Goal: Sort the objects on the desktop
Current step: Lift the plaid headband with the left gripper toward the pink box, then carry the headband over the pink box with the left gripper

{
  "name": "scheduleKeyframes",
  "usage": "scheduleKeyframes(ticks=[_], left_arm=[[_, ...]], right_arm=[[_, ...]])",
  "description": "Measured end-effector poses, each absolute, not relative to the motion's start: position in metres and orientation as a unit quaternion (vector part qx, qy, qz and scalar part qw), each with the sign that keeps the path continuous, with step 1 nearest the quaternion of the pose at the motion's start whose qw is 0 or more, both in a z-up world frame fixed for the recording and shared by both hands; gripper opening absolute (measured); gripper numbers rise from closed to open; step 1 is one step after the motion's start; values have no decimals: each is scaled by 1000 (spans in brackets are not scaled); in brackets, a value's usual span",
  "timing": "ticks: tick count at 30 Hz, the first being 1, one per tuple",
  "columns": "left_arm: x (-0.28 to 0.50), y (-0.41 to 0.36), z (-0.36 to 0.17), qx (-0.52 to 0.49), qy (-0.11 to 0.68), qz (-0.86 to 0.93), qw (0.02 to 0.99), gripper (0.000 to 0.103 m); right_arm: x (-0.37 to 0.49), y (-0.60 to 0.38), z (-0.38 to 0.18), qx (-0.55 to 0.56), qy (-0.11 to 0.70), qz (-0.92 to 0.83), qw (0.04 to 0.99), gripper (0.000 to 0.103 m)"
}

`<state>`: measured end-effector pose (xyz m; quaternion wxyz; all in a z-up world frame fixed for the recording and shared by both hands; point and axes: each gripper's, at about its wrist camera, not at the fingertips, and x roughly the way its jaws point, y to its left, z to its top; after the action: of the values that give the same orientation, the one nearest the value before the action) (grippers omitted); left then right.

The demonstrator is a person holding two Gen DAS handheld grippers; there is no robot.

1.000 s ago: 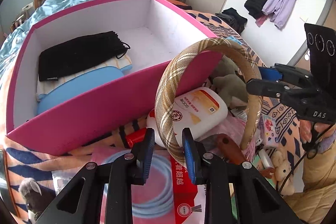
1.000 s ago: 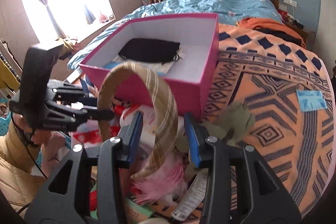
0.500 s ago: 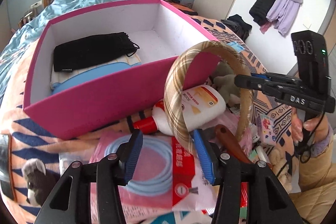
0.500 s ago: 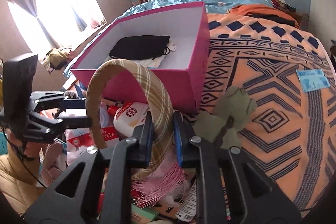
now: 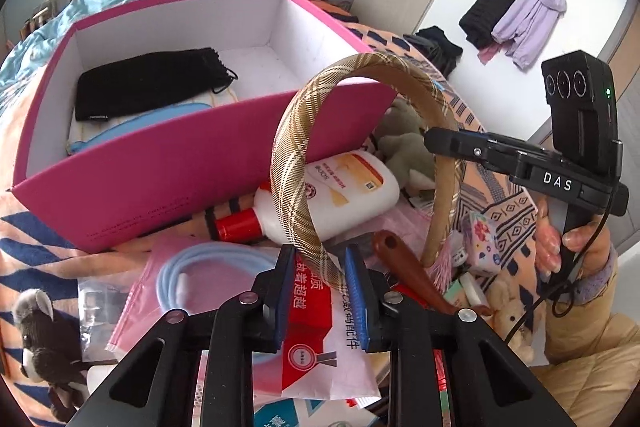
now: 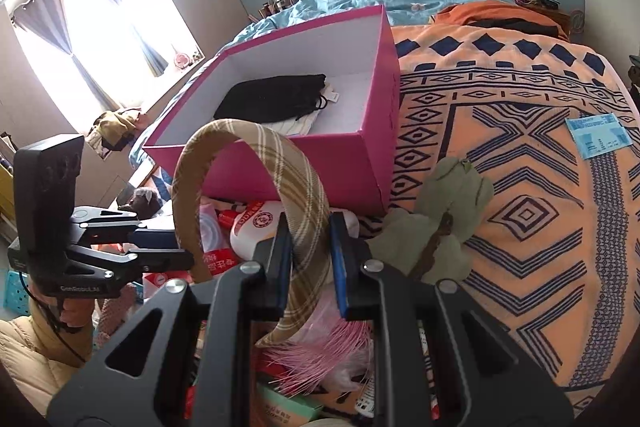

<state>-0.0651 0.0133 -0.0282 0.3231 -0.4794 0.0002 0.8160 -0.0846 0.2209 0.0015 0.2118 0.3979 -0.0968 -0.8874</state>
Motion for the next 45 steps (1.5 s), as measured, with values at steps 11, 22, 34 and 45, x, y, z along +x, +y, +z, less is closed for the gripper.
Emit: scheduleKeyframes(ticks=[11,22,34,45], left_arm=[[-66,5,-3,-453,-5,834,315,24],[-74,-1,8,-447,-16,841,305,24],[-85,-7,21,-438,-23,850,292,24],[-103,-11,30,-435,-31,854,284,24]], right_arm=[[-78,219,23,375,-106,-893,225,20],[-82,212,39,360,-94,-899,230,21],[-95,203,55,348,-79,-904,235,21],[-113,200,66,344,-77,-905,238,21]])
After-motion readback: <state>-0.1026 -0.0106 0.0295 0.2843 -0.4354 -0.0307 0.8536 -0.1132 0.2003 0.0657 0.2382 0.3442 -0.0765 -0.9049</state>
